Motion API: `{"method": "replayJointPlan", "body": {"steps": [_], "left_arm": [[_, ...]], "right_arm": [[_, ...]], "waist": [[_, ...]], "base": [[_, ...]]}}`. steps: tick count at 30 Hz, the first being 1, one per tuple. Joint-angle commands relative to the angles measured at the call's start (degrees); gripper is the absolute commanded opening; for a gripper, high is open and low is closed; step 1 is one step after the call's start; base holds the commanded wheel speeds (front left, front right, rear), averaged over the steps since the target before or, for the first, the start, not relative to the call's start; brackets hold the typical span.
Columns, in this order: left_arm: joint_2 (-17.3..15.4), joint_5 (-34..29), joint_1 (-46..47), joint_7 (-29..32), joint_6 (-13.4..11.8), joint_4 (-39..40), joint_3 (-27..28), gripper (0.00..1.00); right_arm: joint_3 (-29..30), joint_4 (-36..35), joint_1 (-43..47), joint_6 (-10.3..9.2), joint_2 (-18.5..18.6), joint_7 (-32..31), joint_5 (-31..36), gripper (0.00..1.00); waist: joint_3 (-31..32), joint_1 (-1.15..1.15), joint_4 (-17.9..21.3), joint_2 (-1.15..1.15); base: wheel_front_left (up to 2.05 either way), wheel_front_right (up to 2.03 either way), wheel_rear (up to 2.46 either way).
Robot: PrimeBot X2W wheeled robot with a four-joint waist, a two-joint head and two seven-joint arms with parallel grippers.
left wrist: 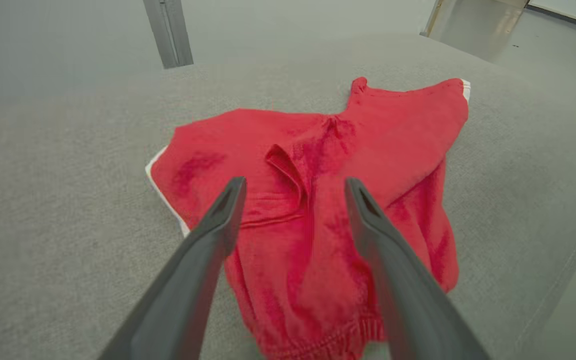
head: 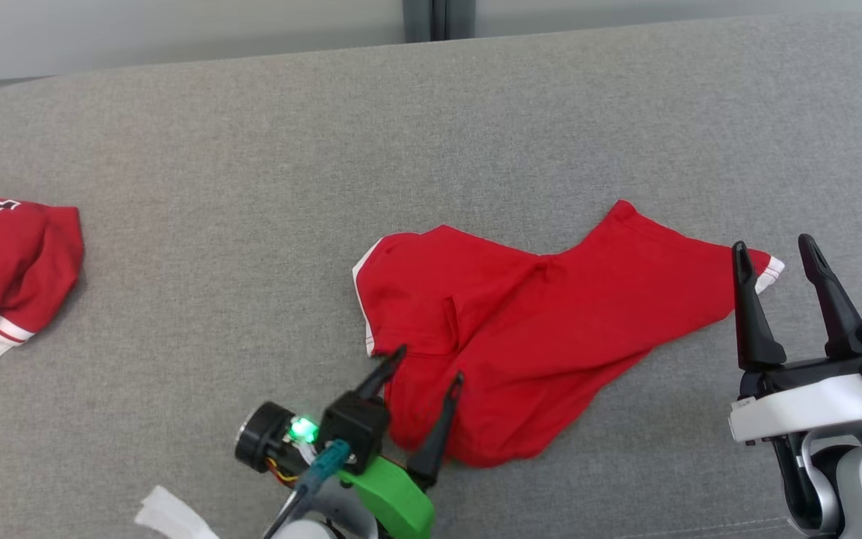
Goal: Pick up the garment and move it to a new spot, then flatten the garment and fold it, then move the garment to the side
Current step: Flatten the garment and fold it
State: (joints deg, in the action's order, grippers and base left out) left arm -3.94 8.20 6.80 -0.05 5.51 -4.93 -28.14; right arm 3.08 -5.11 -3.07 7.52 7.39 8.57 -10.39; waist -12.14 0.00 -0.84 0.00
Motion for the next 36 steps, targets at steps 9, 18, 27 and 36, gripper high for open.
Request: {"method": "replayJointPlan", "body": {"steps": [9, 18, 27, 36], "left_arm": [[0.4, 2.7, 2.9, 3.7, 0.9, -6.7, -3.7, 0.00], [-0.9, 3.8, 9.3, 0.3, -0.1, -2.6, 0.5, 0.00], [-4.2, 2.9, 19.5, 1.0, -1.4, -5.2, 5.6, 0.00], [-5.0, 5.4, 28.7, -2.6, 0.2, -20.7, 8.1, 0.13]], "right_arm": [[-0.1, 0.8, -1.7, -0.06, -0.2, 0.6, -0.6, 1.00], [0.3, 1.6, -2.2, -0.06, -0.7, 0.8, -1.3, 1.00], [-0.3, 2.7, -3.2, -0.07, -1.2, 1.1, -1.7, 1.00], [-0.7, 4.1, -4.5, -0.06, -1.6, 1.8, -2.1, 1.00]], "waist": [[-2.4, 0.00, 1.5, 0.00], [-2.9, 0.00, 1.7, 0.00], [-4.1, 0.00, 3.9, 0.00], [-5.7, 0.00, 5.7, 0.00]], "base": [[0.00, 0.00, 0.00], [0.00, 0.00, 0.00], [0.00, 0.00, 0.00], [0.00, 0.00, 0.00]]}}
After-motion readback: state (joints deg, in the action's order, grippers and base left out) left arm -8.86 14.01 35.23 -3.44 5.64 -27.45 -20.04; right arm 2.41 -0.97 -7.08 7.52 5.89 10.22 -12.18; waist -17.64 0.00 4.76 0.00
